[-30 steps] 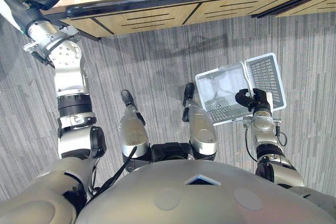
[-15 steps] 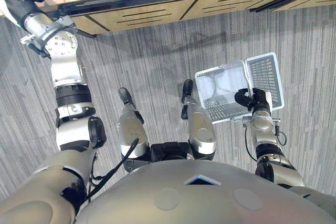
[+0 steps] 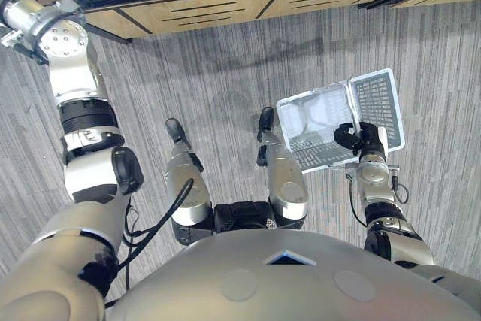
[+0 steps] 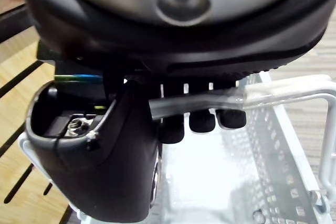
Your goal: Pick vegetable in the basket
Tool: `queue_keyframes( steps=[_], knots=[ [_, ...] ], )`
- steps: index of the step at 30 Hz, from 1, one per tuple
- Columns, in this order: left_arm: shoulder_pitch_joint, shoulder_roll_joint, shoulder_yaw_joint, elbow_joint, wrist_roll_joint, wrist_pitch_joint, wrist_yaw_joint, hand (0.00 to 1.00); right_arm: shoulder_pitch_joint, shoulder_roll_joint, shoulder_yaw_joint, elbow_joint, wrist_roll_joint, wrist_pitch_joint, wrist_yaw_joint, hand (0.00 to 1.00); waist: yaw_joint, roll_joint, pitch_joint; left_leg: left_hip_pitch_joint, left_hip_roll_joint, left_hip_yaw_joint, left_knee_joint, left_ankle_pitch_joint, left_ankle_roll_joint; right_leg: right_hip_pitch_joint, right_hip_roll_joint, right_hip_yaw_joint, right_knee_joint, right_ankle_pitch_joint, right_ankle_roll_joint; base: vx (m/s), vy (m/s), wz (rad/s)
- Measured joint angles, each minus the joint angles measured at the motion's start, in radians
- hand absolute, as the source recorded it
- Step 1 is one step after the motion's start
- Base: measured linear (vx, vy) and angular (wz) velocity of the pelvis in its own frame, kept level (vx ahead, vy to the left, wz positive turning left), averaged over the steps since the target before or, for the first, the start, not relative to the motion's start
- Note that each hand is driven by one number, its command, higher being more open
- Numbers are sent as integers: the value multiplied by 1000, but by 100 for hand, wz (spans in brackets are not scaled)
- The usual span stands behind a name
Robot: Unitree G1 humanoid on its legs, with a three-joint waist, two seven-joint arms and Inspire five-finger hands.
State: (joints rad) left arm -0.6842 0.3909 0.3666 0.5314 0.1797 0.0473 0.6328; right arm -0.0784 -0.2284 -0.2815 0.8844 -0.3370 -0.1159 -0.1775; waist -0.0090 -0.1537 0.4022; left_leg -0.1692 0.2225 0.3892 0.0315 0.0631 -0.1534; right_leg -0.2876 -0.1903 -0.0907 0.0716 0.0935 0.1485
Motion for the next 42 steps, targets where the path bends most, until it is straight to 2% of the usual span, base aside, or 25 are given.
queue_keyframes(
  steps=[6, 14, 21, 32, 42],
  knots=[
    [-54, 23, 23, 39, 14, 1, -1, 0, -2, 14, 3, 1, 0, 0, 0, 0, 1, -19, 9, 2, 0, 3, 1, 0, 0, -1, 0, 4, 0, 2, -1, 0, 0, 0],
    [-57, 50, 27, 79, 17, 0, -20, 0, -7, 16, 19, 1, 0, -1, 0, 0, -21, -20, 10, 9, 0, 3, 4, -1, 1, 8, 0, 6, -1, 4, 1, 0, 0, 0],
    [-63, 48, 33, 81, -29, -1, 0, 0, -7, 18, 19, 2, 0, -1, 0, 0, -22, -19, 10, 16, 0, 4, 4, -1, 1, 13, 0, 8, -1, 5, 2, 0, 0, 0],
    [-51, -118, 62, -147, -61, 38, 106, 0, -6, 31, 19, 1, 0, -1, -1, 0, -24, -19, 10, 18, 0, -1, 3, -1, 2, 18, 0, 7, -4, 5, 2, 0, 0, 0],
    [-52, -124, 42, -300, -60, 38, 172, 0, -2, 31, 20, 2, -2, -1, -1, 0, -30, -17, 6, 24, -1, 1, 3, -1, 2, 22, 0, 11, -5, 9, 0, 0, 0, 0]
  ],
)
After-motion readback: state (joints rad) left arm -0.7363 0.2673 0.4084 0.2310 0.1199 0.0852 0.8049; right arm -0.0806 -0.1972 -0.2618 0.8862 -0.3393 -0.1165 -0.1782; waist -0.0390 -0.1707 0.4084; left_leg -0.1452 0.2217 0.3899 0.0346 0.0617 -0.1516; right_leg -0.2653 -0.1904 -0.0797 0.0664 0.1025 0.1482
